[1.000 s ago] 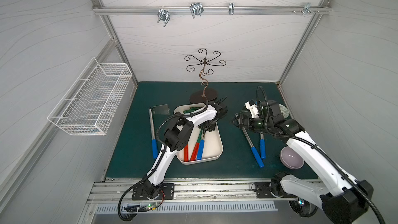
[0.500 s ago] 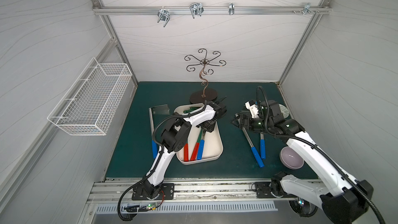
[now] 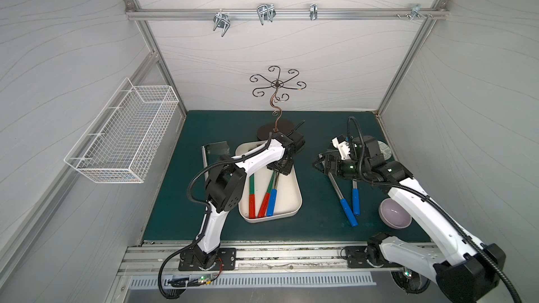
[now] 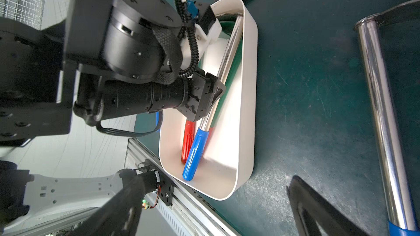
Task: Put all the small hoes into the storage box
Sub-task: Place the hoe in the storage box.
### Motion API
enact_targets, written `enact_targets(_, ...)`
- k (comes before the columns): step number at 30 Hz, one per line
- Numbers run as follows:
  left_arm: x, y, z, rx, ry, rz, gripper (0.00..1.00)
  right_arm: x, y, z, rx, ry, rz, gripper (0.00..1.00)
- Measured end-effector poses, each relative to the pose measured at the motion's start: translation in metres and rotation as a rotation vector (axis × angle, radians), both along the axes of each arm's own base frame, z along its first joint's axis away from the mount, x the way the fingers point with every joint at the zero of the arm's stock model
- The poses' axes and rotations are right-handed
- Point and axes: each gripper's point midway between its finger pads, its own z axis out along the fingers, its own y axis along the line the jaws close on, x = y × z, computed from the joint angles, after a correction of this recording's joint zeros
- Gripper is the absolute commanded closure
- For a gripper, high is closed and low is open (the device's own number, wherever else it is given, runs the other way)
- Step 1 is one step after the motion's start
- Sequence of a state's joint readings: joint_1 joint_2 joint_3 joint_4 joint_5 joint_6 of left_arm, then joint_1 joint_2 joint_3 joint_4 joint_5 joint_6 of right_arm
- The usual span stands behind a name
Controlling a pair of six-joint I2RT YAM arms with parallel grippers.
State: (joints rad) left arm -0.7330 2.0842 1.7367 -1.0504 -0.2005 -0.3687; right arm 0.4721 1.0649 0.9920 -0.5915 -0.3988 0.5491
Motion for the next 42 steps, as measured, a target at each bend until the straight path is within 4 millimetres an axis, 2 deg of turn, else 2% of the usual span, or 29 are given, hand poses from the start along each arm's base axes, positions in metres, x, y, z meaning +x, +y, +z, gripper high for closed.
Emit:
enact_targets(7, -0.002, -0.005, -0.025, -0.015, 0.054, 0.029, 0.81, 0.000, 0.000, 0.000, 0.000, 0.001, 0.000, 0.01)
enact_targets(12, -0.003, -0.005, -0.026, -0.025, 0.064, 0.058, 0.85, 0.000, 0.000, -0.004, -0.001, 0.004, 0.000, 0.01)
enact_targets(13, -0.003, -0.005, -0.026, -0.024, 0.065, 0.058, 0.84, 0.000, 0.000, -0.004, -0.003, 0.005, 0.000, 0.01)
enact_targets(18, -0.003, -0.006, -0.028, -0.018, 0.066, 0.051, 0.66, -0.001, 0.000, -0.006, -0.004, 0.008, 0.000, 0.01)
enact_targets(20, -0.004, -0.007, -0.034, -0.006, 0.070, 0.031, 0.62, -0.001, 0.000, -0.006, -0.003, 0.008, 0.000, 0.01)
enact_targets(31, -0.005, -0.011, -0.031, -0.002, 0.049, 0.008, 0.53, 0.000, 0.000, -0.005, 0.000, 0.003, -0.001, 0.01)
enact_targets(36, -0.003, -0.012, -0.012, -0.028, 0.013, 0.002, 0.48, 0.000, 0.000, -0.005, 0.000, 0.003, 0.001, 0.01)
enact_targets(42, 0.006, -0.003, 0.047, -0.099, -0.104, 0.021, 0.47, 0.001, 0.000, -0.004, -0.003, -0.001, -0.002, 0.01)
